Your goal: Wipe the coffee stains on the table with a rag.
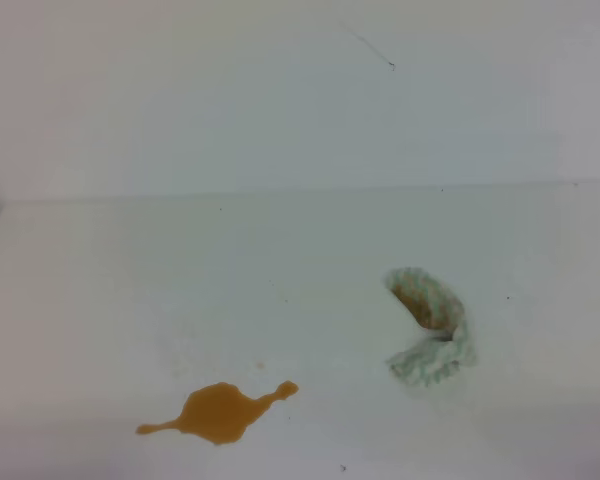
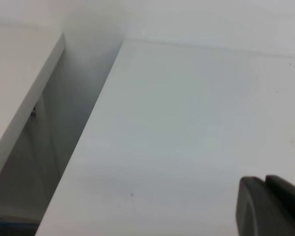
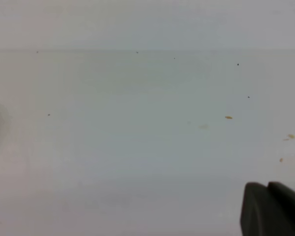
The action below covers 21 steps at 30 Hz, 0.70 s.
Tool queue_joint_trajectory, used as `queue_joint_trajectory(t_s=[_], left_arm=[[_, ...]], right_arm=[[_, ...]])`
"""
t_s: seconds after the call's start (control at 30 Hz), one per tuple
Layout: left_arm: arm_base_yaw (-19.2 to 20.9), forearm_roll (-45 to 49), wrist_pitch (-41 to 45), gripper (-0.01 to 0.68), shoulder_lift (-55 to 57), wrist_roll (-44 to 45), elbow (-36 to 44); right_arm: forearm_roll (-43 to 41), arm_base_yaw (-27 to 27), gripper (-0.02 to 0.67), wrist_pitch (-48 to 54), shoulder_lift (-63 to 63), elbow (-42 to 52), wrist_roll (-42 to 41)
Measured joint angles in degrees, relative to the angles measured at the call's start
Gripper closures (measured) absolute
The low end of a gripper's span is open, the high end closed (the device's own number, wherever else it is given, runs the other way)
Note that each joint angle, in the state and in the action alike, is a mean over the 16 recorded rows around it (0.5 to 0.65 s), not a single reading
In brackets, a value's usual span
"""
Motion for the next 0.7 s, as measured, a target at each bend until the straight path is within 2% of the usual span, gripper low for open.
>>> queue_joint_trajectory(t_s=[0.7], left_arm=[[0.0, 0.0, -0.1, 0.672, -0.1, 0.0, 0.1]], right_arm=[[0.1, 0.0, 0.652, -0.9, 0.2, 0.0, 0.1]])
